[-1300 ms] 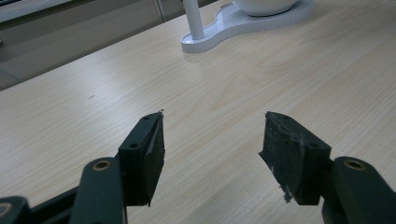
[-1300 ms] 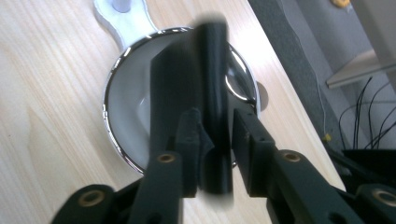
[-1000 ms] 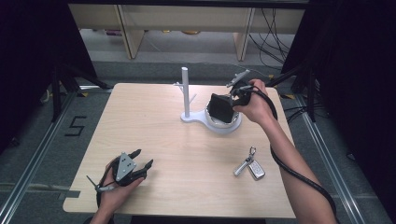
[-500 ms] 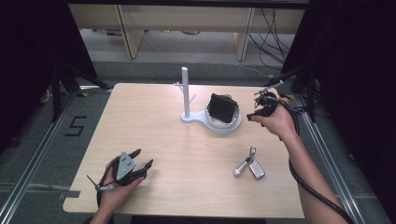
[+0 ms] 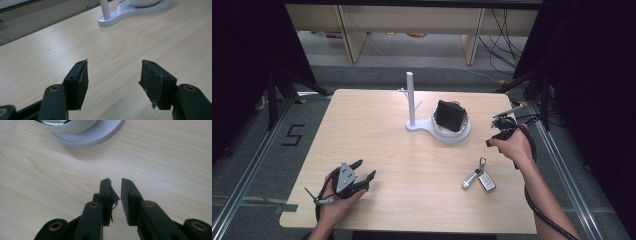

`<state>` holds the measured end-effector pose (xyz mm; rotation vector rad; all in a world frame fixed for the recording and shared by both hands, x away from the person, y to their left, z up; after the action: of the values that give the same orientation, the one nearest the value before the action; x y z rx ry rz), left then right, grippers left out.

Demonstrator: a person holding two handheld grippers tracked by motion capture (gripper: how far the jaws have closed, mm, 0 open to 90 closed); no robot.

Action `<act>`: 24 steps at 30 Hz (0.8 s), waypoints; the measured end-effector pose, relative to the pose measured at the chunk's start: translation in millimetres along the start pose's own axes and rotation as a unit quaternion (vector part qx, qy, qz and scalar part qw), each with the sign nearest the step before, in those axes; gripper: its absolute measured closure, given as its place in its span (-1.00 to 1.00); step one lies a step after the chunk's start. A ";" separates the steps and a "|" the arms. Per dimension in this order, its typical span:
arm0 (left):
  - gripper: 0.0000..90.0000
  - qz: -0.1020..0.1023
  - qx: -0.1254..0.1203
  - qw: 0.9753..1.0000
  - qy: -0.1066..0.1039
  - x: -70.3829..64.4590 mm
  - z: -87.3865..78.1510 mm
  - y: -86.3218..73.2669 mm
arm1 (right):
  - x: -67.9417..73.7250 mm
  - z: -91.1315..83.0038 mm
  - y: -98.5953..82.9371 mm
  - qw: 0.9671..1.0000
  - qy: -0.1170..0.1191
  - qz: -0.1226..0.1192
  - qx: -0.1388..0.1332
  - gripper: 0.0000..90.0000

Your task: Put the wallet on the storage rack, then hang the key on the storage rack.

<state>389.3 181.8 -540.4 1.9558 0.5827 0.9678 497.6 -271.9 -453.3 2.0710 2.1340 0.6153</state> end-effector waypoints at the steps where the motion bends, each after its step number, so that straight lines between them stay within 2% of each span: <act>1: -0.14 0.000 0.000 1.000 0.000 0.0 0.0 0.0 | 0.0 0.0 0.0 1.000 0.000 0.000 0.000 0.79; 2: -0.14 0.001 0.000 1.000 0.000 -0.2 -0.2 0.1 | -2.7 0.7 -2.9 1.000 0.000 0.016 0.003 0.78; 7: -0.14 0.004 0.001 1.000 -0.001 -0.1 0.1 0.1 | -7.4 5.9 -6.5 1.000 0.001 0.020 0.009 0.69; 8: -0.14 0.000 0.001 1.000 0.001 0.3 0.3 0.0 | -7.5 7.6 -11.0 0.999 0.006 0.028 0.026 0.65; 9: -0.14 0.000 0.005 1.000 0.000 0.5 -0.4 -0.2 | -8.8 10.6 -12.1 0.999 0.002 0.029 0.029 0.65; 10: -0.14 -0.001 -0.002 1.000 -0.001 0.8 0.8 0.0 | -8.8 11.9 -13.5 0.999 -0.003 0.036 0.037 0.64; 11: -0.14 0.000 0.000 1.000 -0.001 1.1 0.8 -0.1 | -6.9 15.0 -15.8 0.998 0.000 0.051 0.040 0.62; 13: -0.14 -0.001 -0.002 1.000 -0.001 0.9 1.0 0.0 | -6.4 15.9 -17.0 0.997 -0.005 0.054 0.046 0.61; 14: -0.14 -0.001 0.001 1.000 0.001 0.4 0.2 -0.1 | -8.1 21.2 -19.0 0.998 -0.005 0.037 0.052 0.59; 15: -0.14 0.000 0.005 1.000 0.000 0.6 -0.5 -0.2 | -2.0 22.6 -22.0 0.996 -0.001 0.069 0.062 0.58; 16: -0.14 -0.001 0.003 1.000 0.001 0.6 -0.6 -0.2 | -6.3 26.2 -21.3 0.997 -0.002 0.036 0.061 0.56; 23: -0.14 0.001 -0.003 1.000 -0.001 0.2 -0.1 0.2 | -1.0 39.7 -24.9 0.996 -0.009 0.061 0.071 0.53; 24: -0.14 0.002 -0.006 1.000 -0.002 -0.1 0.3 0.4 | 0.2 41.0 -24.5 0.996 -0.002 0.062 0.071 0.54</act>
<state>389.5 181.3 -540.2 1.9483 0.5694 0.9668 489.0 -262.7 -499.4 2.2907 2.1176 0.4841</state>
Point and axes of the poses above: each handheld gripper's, and its own axes: z roughly forward along the jaws, y roughly out of its top, x roughly to its left, the point moved 5 cm from there along z, roughly forward along the jaws, and after that the axes turned 14 degrees about z, right-handed, at the moved point
